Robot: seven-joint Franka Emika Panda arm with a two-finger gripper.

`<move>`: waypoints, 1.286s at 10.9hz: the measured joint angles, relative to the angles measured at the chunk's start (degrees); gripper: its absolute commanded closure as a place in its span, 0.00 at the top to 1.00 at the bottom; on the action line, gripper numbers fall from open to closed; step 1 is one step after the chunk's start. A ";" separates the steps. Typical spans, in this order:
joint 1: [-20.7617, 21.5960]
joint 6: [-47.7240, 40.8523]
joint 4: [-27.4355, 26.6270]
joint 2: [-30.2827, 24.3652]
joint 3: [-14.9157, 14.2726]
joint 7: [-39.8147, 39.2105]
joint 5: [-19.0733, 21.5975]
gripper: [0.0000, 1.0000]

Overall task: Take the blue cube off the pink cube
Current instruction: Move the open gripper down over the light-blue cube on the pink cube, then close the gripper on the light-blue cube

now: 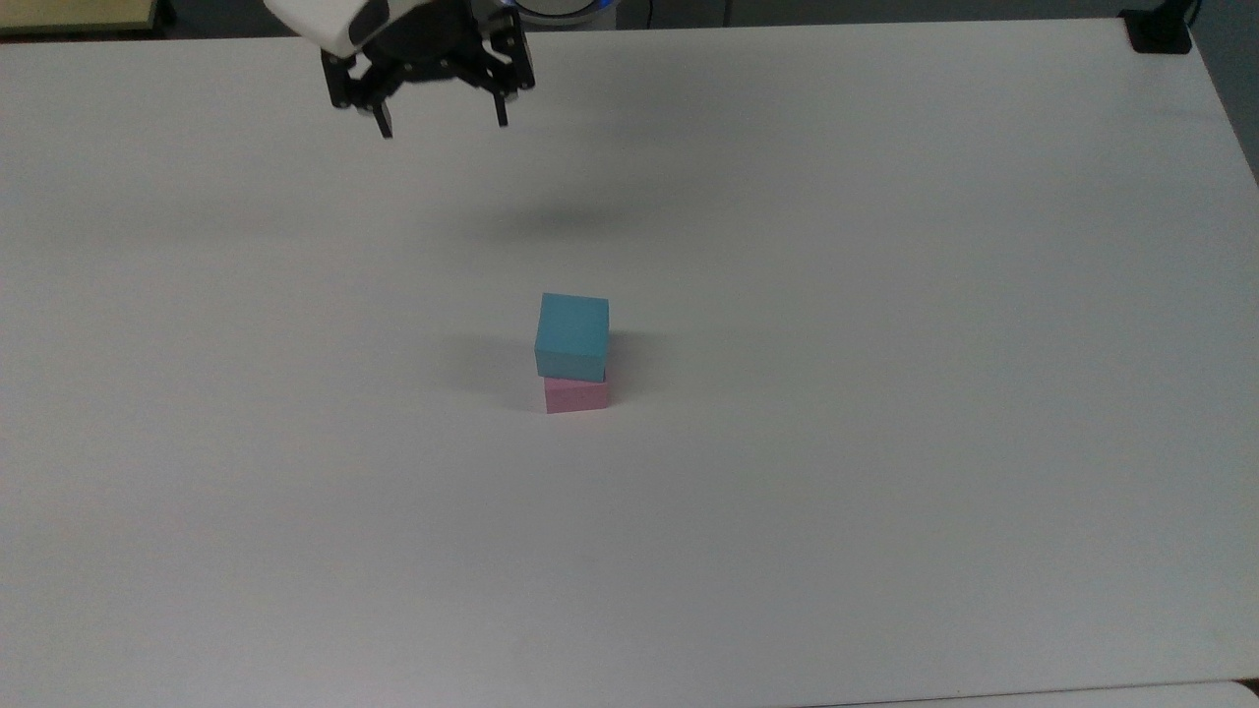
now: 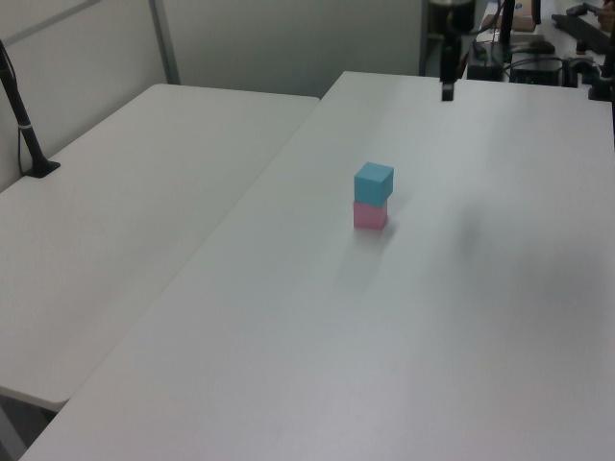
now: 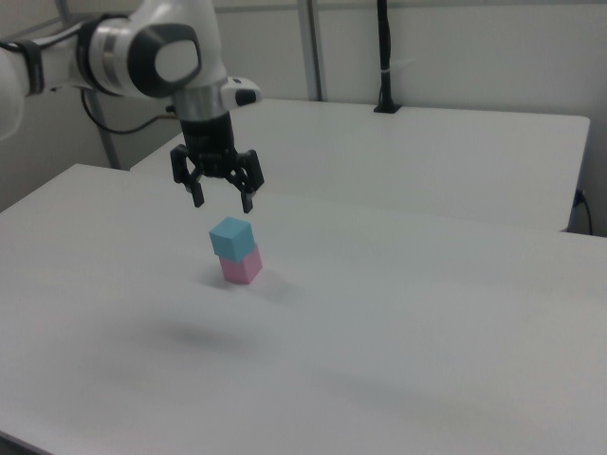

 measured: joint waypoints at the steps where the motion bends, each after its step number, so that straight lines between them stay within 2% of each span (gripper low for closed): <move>1: 0.17 2.30 -0.25 1.89 0.24 1.64 1.25 1.00; 6: 7.13 14.38 -0.46 11.13 0.61 21.00 2.05 1.00; 9: 7.79 17.34 -0.17 13.93 0.60 23.65 2.04 1.00; 10: 7.75 17.49 0.57 14.58 0.60 23.68 2.03 0.95; 11: 7.72 17.49 1.36 15.12 0.60 23.69 1.92 0.83; 13: 7.83 17.49 2.02 16.03 0.60 24.61 1.76 0.78; 14: 8.11 17.49 2.62 16.58 0.60 25.56 1.34 0.63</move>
